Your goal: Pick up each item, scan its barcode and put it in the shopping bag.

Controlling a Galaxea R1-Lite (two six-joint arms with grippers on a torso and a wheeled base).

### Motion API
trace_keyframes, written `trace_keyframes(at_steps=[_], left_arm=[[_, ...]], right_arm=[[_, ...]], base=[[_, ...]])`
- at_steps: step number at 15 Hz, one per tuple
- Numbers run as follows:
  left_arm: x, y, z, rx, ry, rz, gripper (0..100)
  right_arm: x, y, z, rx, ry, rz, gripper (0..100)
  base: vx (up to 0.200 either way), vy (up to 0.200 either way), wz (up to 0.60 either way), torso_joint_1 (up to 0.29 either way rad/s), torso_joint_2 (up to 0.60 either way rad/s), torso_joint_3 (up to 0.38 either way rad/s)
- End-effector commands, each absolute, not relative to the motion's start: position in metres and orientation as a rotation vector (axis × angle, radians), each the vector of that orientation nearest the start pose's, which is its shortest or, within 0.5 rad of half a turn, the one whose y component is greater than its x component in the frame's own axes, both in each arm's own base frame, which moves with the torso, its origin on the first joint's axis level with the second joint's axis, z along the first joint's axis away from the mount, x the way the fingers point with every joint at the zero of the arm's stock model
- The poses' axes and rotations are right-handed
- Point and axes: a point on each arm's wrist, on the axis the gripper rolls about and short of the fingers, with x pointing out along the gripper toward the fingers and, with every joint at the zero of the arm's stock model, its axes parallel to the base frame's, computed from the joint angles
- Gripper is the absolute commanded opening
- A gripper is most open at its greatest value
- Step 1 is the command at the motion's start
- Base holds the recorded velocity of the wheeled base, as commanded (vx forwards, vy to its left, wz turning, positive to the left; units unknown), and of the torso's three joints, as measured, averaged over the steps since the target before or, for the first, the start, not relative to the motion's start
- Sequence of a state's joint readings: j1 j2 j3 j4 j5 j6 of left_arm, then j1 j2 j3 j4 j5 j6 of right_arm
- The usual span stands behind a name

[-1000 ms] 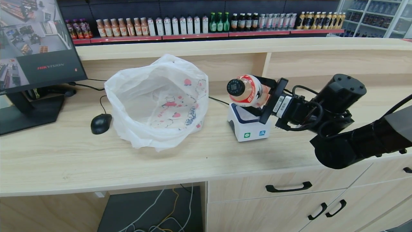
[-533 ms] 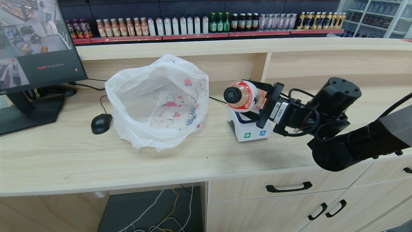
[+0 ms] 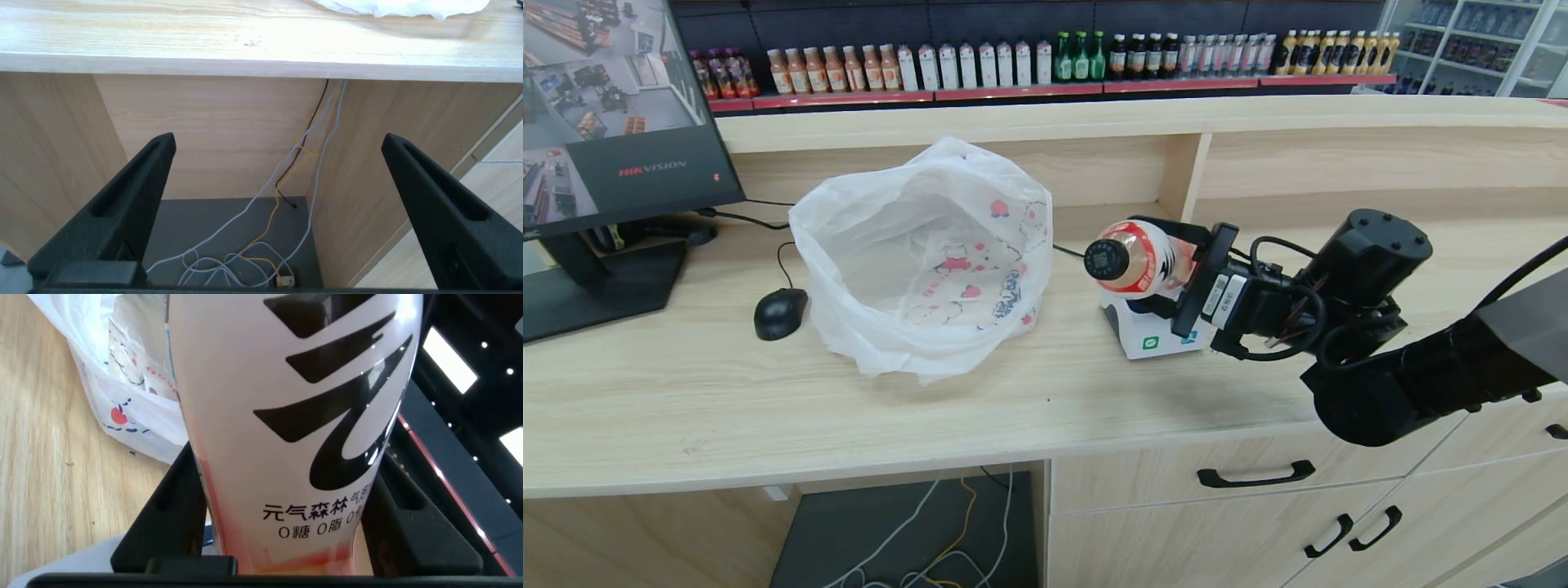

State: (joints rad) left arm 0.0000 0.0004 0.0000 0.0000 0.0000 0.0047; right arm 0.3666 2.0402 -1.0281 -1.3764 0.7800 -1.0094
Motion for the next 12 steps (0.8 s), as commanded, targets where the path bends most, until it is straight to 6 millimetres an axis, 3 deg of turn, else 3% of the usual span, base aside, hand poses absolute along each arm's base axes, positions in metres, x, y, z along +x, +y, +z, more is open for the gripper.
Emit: trace_keyframes(at_steps=[1,12], left_arm=[[-0.0228,0.0,0.0755,0.005,0.0,0.0,100],[-0.0228,0.0,0.0755,0.005,0.0,0.0,100]], right_arm=[[0.3503,0.1534,0.191,-0.957,-0.914,0.857,0],[0.3432,0.1562,0.1945,-0.951,-0.922,0.831,0]], base=[[0.0,0.0,0.0,0.0,0.0,0.0],[0.0,0.0,0.0,0.0,0.0,0.0]])
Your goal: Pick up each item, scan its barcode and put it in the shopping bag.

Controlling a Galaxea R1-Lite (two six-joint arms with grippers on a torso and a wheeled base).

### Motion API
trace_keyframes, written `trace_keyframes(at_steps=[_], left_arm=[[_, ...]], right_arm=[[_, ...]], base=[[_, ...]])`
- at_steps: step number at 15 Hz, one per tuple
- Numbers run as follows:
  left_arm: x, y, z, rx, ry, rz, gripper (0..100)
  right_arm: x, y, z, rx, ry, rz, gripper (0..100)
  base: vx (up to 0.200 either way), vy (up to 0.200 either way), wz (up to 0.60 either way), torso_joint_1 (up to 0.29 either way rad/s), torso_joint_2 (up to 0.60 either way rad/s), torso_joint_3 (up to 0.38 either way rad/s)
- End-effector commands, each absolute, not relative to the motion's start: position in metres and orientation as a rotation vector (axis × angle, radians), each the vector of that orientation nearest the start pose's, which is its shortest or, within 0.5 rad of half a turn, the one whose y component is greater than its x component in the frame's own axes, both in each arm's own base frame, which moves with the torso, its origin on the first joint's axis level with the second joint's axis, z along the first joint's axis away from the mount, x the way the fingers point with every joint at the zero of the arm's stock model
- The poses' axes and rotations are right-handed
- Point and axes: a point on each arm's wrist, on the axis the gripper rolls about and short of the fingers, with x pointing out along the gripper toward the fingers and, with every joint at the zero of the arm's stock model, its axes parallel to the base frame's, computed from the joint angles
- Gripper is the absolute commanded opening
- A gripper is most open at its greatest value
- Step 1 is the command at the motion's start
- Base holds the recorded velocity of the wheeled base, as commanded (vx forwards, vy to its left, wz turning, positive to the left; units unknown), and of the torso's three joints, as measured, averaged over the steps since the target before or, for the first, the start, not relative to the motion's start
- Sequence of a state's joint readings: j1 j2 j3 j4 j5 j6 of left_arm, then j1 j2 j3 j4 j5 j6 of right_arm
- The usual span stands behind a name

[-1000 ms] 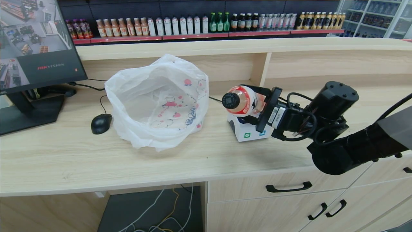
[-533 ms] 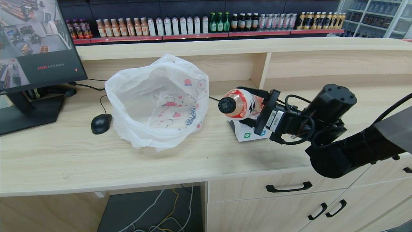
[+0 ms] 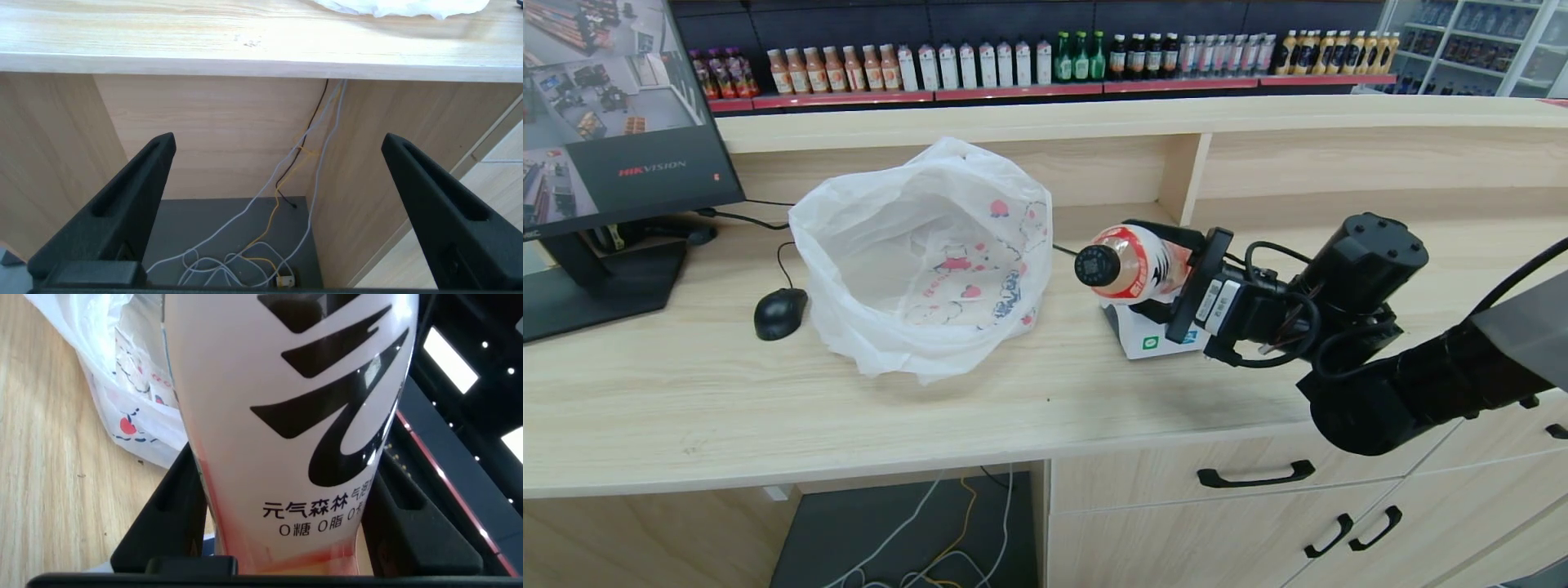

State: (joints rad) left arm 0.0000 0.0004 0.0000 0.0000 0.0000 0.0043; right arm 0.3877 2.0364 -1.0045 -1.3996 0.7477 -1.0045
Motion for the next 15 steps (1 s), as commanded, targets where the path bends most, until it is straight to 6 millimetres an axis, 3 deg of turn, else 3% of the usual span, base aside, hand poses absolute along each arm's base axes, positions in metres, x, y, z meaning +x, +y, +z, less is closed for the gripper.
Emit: trace_keyframes(at_steps=[1,4,15], left_arm=[[-0.023,0.0,0.075,0.005,0.0,0.0,100],[-0.023,0.0,0.075,0.005,0.0,0.0,100],[-0.023,0.0,0.075,0.005,0.0,0.0,100]], right_arm=[[0.342,0.156,0.196,-0.951,-0.921,0.818,0],[0.341,0.156,0.2,-0.942,-0.916,0.803,0],[0.307,0.14,0.264,-0.618,-0.884,0.765,0]], base=[[0.0,0.0,0.0,0.0,0.0,0.0],[0.0,0.0,0.0,0.0,0.0,0.0],[0.0,0.0,0.0,0.0,0.0,0.0]])
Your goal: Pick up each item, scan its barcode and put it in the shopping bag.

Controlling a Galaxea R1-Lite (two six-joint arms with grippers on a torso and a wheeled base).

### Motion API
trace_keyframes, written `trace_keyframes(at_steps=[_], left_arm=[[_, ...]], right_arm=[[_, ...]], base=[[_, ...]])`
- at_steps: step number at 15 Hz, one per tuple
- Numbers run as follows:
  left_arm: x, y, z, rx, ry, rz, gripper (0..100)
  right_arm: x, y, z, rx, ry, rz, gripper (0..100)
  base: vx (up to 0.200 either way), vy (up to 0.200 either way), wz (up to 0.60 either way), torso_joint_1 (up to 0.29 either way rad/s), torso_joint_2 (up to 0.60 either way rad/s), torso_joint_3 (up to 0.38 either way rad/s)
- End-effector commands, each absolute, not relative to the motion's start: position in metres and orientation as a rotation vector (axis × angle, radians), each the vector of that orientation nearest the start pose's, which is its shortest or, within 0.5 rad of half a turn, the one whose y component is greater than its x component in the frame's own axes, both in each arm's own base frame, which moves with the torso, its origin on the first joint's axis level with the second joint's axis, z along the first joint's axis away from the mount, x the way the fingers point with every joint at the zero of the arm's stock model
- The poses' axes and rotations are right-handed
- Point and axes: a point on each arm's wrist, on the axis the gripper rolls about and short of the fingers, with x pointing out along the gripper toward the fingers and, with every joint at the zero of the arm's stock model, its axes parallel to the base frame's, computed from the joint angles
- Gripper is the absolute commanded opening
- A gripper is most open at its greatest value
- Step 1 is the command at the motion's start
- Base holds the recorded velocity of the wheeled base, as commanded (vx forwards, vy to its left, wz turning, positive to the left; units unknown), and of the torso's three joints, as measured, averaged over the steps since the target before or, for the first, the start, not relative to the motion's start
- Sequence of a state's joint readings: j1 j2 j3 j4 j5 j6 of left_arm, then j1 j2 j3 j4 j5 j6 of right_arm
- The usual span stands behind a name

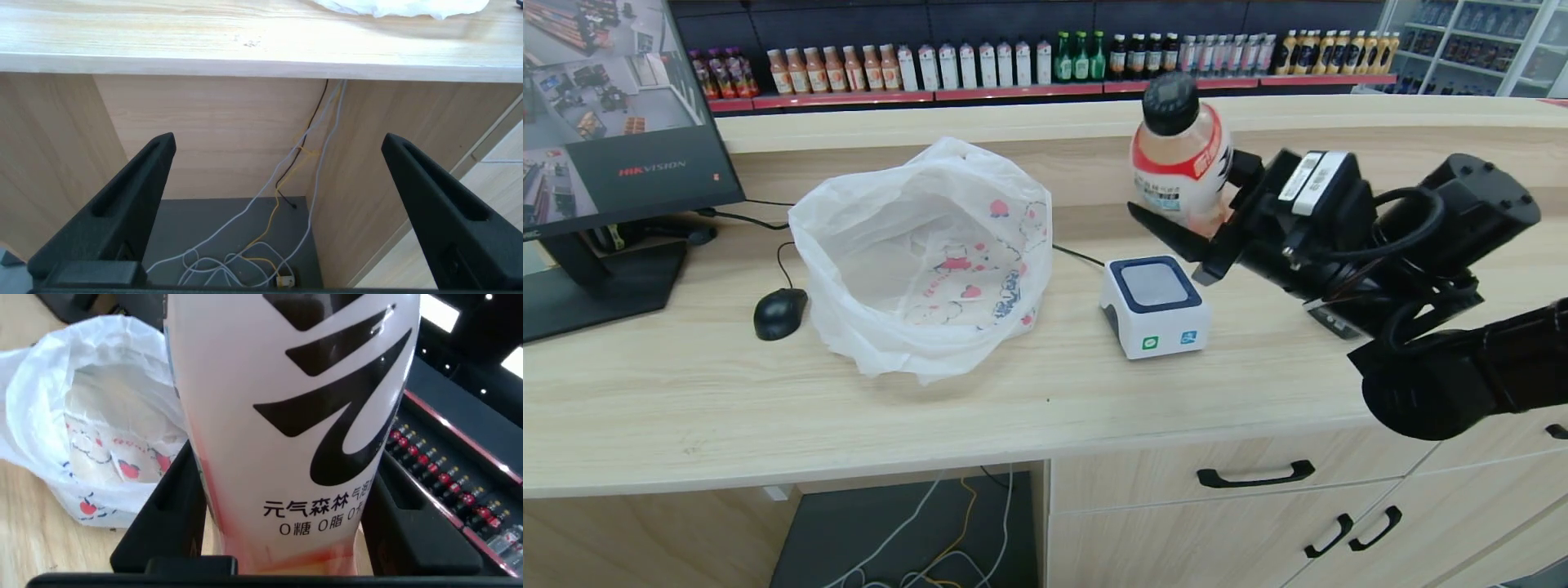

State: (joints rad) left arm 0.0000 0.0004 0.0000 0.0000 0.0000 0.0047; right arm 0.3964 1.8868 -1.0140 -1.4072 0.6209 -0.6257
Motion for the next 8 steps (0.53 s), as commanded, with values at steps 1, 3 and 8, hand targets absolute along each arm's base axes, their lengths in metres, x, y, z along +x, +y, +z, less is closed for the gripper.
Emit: trace_keyframes(at_steps=[1,3,8], left_arm=[[-0.023,0.0,0.075,0.005,0.0,0.0,100],[-0.023,0.0,0.075,0.005,0.0,0.0,100],[-0.023,0.0,0.075,0.005,0.0,-0.002,100]], right_arm=[[0.303,0.133,0.272,-0.585,-0.893,0.726,0],[0.292,0.125,0.284,-0.443,-0.889,0.607,0],[0.267,0.108,0.258,-0.287,-0.742,0.62,0]], base=[[0.0,0.0,0.0,0.0,0.0,0.0],[0.0,0.0,0.0,0.0,0.0,0.0],[0.0,0.0,0.0,0.0,0.0,0.0]])
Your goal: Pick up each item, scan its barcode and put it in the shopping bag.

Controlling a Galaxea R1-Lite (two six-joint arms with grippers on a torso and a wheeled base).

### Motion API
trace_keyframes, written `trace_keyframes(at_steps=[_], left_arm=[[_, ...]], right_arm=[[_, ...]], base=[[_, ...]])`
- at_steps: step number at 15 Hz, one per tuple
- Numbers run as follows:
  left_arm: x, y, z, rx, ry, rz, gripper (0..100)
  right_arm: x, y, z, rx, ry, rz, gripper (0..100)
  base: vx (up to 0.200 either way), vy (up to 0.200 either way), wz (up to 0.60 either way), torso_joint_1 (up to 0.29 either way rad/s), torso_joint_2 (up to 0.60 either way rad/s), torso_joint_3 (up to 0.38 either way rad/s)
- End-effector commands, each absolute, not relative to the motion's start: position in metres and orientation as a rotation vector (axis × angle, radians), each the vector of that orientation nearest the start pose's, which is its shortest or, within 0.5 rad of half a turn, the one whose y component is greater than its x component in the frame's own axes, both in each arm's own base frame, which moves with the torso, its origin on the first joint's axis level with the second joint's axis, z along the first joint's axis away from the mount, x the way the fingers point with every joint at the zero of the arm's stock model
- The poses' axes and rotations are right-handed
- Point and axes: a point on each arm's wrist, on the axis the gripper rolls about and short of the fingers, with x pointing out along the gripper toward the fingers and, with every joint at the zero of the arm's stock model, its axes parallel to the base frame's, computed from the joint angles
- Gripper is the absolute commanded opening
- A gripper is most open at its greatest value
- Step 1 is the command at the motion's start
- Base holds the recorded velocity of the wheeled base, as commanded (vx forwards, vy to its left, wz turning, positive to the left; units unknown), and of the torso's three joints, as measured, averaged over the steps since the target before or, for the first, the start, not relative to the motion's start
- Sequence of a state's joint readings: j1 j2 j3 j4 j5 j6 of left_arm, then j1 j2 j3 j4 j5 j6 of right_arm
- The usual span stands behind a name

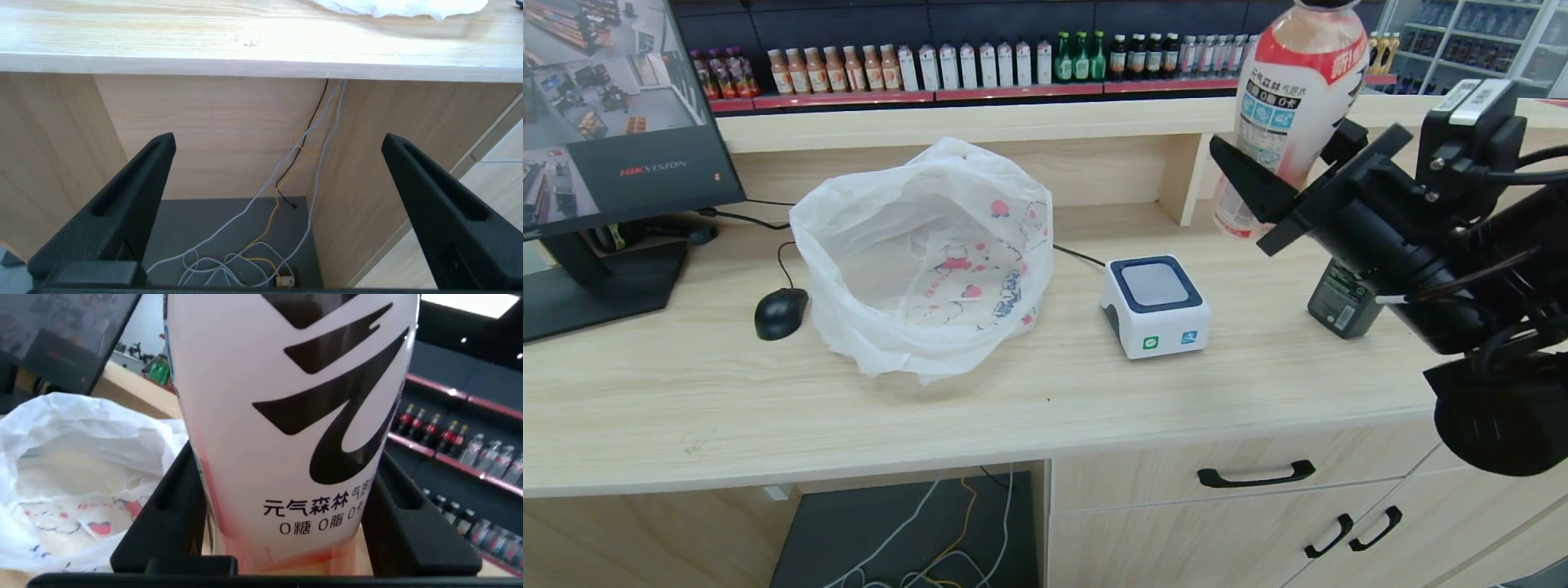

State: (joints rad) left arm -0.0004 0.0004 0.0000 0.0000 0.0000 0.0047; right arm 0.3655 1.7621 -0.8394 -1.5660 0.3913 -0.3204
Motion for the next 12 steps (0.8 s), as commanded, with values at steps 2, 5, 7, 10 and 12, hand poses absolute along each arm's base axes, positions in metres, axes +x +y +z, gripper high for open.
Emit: trace_keyframes(at_steps=[2,5,7,10,12], left_arm=[[-0.023,0.0,0.075,0.005,0.0,0.0,100],[-0.023,0.0,0.075,0.006,0.0,0.0,100],[-0.023,0.0,0.075,0.005,0.0,0.0,100],[-0.023,0.0,0.075,0.005,0.0,-0.002,100],[-0.023,0.0,0.075,0.005,0.0,0.0,100]], right_arm=[[0.258,0.101,0.244,-0.192,-0.639,0.601,0],[0.256,0.097,0.237,-0.091,-0.571,0.489,0],[0.255,0.096,0.231,-0.03,-0.522,0.4,0],[0.259,0.098,0.228,-0.013,-0.508,0.393,0],[0.262,0.098,0.224,0.007,-0.49,0.395,0]], base=[[0.0,0.0,0.0,0.0,0.0,0.0],[0.0,0.0,0.0,0.0,0.0,0.0],[0.0,0.0,0.0,0.0,0.0,0.0],[0.0,0.0,0.0,0.0,0.0,0.0],[0.0,0.2,0.0,0.005,0.0,0.002]])
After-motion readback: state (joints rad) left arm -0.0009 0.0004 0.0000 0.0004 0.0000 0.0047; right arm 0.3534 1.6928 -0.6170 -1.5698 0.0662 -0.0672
